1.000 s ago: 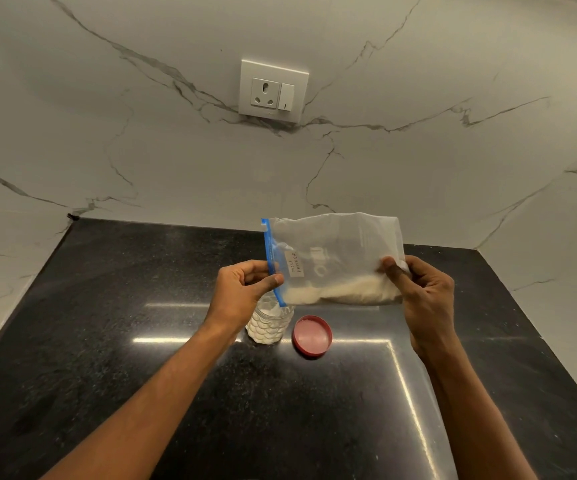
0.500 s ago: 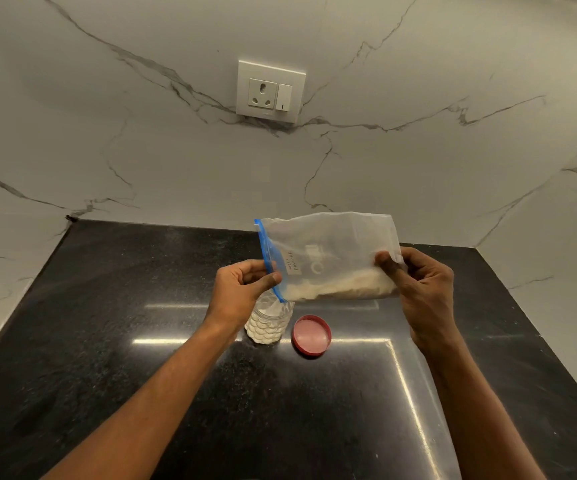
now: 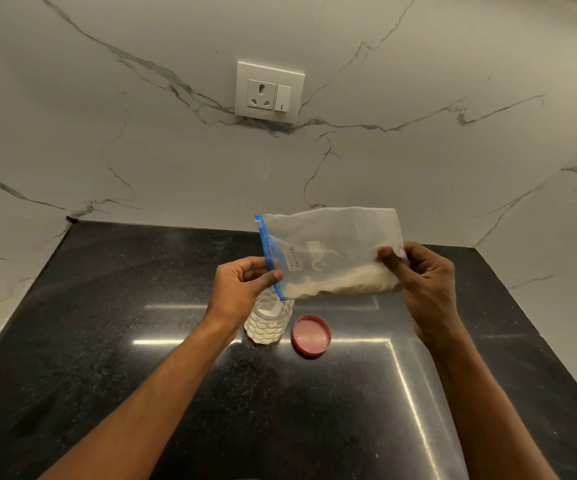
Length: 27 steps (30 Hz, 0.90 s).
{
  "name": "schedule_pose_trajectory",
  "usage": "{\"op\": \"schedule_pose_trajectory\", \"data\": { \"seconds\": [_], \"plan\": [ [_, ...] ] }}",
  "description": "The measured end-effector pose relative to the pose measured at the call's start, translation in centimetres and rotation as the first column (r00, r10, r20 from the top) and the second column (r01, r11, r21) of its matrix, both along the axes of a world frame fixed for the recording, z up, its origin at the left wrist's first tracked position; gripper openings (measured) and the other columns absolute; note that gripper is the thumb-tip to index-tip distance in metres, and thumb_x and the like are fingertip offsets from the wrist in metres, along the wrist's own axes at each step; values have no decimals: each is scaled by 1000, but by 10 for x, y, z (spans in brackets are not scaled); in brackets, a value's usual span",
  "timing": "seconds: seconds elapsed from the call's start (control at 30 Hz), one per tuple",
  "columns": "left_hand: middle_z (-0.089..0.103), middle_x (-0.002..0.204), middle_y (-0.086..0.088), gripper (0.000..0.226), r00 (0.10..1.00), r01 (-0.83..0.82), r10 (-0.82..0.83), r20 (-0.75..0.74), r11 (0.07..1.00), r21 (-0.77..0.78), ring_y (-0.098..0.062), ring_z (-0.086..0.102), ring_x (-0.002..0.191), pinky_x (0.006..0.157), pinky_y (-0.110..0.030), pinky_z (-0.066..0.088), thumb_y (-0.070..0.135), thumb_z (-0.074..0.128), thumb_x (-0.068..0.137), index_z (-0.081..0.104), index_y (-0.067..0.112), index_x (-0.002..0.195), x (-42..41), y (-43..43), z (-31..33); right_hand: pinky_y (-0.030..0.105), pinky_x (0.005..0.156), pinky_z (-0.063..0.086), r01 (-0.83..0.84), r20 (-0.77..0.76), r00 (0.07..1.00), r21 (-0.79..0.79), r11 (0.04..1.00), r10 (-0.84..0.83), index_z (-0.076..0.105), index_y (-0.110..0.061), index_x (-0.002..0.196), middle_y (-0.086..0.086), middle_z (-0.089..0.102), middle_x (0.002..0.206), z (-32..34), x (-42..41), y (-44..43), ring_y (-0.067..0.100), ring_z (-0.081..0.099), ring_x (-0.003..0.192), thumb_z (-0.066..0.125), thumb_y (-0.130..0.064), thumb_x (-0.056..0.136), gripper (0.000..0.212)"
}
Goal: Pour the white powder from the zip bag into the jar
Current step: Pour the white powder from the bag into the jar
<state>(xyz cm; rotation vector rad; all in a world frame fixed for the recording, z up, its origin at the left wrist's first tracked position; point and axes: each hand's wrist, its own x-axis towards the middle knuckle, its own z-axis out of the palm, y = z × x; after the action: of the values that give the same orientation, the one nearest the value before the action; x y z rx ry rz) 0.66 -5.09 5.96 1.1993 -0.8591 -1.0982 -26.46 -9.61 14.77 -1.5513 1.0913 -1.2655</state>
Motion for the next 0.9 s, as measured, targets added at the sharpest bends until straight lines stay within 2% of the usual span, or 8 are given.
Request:
{"op": "schedule_pose_trajectory", "data": {
  "seconds": [0.23,0.4,0.57,0.67,0.83,0.9],
  "plan": [
    [83,106,-10,26,1000,-8,8,-7,1000,-9,-21,81,99,82,-28,66,1,79,88,76,3,113,0,0,3,23,66,59,15,5,1000,-13,1000,-15,77,-19,93,-2,75,85,0,-1,-5,13,70,78,71,-27,93,10],
    [83,104,-8,25,1000,-14,14,0,1000,-18,-20,81,97,80,-26,65,1,79,88,77,3,113,-1,1,5,25,66,60,27,-45,999,-41,999,-29,77,-26,90,0,74,87,0,0,-5,14,69,79,71,-34,92,11],
    [84,101,-3,22,1000,-2,2,-7,1000,-27,-17,81,95,77,-23,64,1,79,88,77,10,108,-2,-1,8,25,66,60,40,-85,995,-74,996,-46,75,-21,92,3,73,87,1,2,-6,12,69,79,70,-34,93,14],
    [84,102,-4,23,1000,-9,9,0,1000,-22,-17,81,96,78,-24,64,2,79,88,77,9,110,-1,-1,7,24,66,60,48,-82,995,-67,997,-54,75,-23,93,-3,74,87,2,2,-6,12,69,80,70,-34,93,12],
    [84,103,-6,25,1000,-16,16,9,1000,-15,-19,81,97,79,-25,65,3,80,87,77,6,112,-1,-1,5,25,67,60,46,-89,995,-56,997,-50,74,-20,94,4,73,90,1,3,-4,14,69,80,69,-36,92,17],
    [83,103,-6,25,1000,-22,22,10,1000,-12,-19,81,96,78,-25,65,3,80,87,77,6,112,-1,-2,4,25,67,60,34,-92,995,-45,998,-38,74,-19,94,1,73,88,2,3,-4,13,69,80,69,-35,93,17]
  ]
}}
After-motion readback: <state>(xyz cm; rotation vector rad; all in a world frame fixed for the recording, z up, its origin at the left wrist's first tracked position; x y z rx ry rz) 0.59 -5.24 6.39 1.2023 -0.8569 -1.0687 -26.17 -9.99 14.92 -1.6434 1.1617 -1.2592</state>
